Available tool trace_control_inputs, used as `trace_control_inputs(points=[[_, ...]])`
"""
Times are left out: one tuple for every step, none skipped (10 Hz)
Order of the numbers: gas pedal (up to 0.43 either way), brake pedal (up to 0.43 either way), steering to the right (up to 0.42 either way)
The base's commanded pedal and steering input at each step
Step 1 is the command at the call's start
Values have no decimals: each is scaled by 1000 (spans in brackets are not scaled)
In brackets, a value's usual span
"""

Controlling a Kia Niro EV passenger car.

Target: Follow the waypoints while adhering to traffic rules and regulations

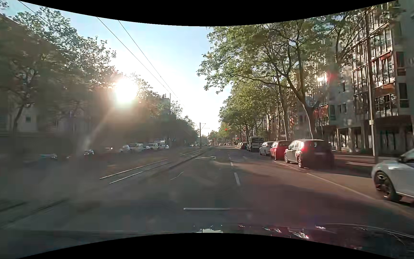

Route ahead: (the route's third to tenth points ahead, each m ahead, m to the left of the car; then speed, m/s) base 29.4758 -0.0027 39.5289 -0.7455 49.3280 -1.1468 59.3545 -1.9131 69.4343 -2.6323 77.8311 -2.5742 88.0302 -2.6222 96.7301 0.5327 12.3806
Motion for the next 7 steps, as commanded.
trace_control_inputs(points=[[0,0,1],[0,0,1],[0,0,2],[0,0,3],[0,0,4],[0,6,5],[0,30,5]])
